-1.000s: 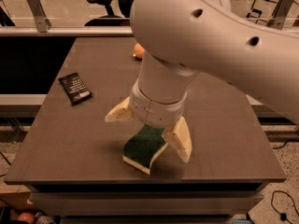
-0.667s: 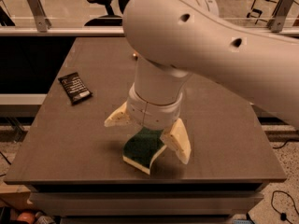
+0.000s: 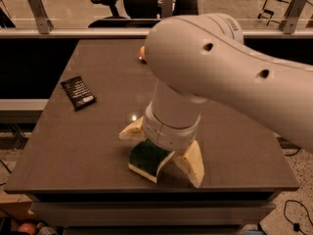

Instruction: Move sponge near orange

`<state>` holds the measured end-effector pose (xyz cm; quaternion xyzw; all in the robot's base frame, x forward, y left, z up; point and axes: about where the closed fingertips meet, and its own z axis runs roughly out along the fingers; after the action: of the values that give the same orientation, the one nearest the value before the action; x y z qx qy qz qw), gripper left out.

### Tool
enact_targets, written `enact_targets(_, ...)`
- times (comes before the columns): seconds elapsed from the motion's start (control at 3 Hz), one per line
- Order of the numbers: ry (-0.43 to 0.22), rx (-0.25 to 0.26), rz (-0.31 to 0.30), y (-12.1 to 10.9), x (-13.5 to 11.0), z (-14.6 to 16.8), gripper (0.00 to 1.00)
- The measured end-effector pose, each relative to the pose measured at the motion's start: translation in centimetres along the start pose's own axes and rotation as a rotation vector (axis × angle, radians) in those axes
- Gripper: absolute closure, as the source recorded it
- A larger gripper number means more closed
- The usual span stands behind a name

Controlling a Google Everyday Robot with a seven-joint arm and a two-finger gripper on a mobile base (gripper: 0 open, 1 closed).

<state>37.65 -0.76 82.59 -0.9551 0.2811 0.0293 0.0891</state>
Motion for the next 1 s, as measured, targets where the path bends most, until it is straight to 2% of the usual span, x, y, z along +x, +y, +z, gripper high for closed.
enact_targets(0.33,-0.006,0.049,0.052,-0.09,0.44,0.42,0.18)
enact_targets(1.0,-0.002,0.049,0.046,-0.21,0.29,0.06,0.64)
